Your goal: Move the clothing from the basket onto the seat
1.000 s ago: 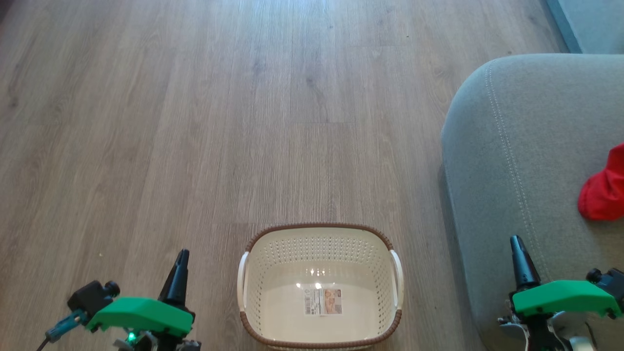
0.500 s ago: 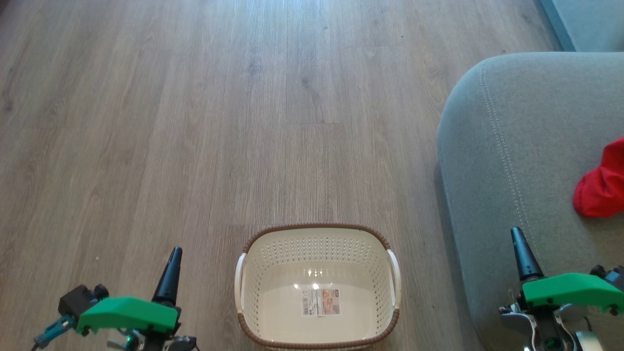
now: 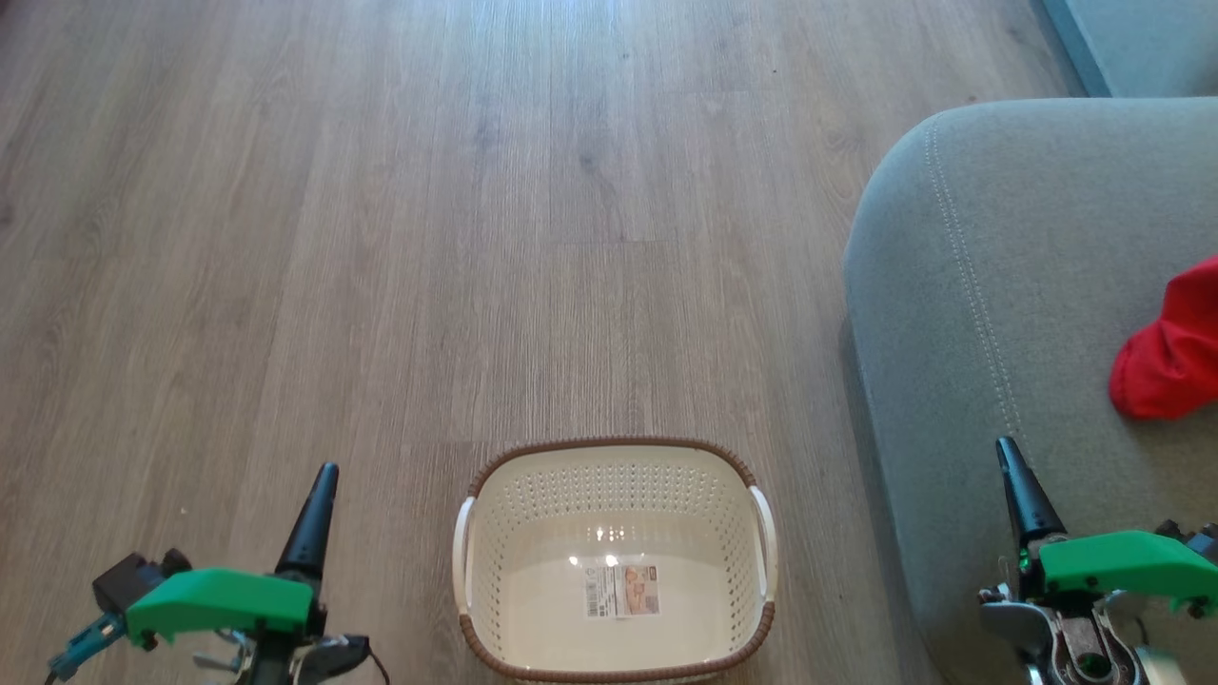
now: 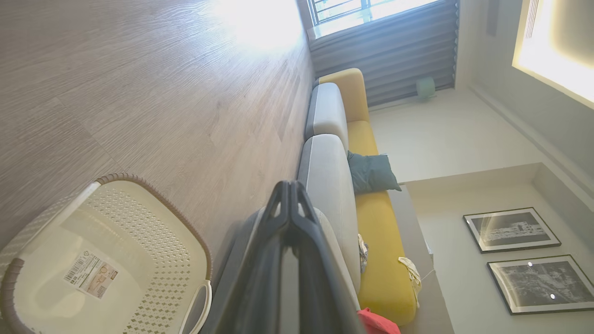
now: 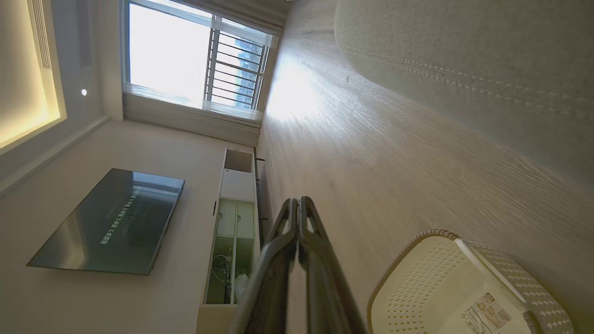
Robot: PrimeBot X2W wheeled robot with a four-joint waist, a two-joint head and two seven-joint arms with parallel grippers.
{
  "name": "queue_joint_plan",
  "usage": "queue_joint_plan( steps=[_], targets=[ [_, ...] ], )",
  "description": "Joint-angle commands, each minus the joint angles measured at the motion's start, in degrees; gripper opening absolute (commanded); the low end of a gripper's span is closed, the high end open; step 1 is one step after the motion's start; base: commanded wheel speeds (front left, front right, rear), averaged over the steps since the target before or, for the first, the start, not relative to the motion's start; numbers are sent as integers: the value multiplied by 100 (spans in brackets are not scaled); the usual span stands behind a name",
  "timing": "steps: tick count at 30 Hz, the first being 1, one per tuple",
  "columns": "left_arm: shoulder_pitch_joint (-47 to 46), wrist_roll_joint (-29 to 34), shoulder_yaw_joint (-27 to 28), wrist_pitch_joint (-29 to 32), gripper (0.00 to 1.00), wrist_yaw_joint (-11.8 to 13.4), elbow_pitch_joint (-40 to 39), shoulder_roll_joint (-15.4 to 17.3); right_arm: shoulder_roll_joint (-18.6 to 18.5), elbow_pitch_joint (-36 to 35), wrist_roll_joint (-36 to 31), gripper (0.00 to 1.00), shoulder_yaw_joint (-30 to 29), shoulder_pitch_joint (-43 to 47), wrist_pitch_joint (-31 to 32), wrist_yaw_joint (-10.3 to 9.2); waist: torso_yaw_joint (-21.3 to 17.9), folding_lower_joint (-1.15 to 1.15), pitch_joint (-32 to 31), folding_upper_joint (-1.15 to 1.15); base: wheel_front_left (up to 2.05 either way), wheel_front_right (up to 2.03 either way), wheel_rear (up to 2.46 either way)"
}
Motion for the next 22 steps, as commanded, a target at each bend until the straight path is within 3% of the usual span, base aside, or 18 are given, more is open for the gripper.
queue_joint_plan(
  steps=[1,22],
  targets=[
    [-335,-179,246,56,0,-53,-212,66,-65,-227,190,0,80,-339,56,-1,-8,0,-1,0,0,0,0],
    [-450,-1423,571,402,0,-195,-254,57,-72,-346,1493,0,53,-420,392,-1,-113,0,-16,0,0,0,0]
  ],
)
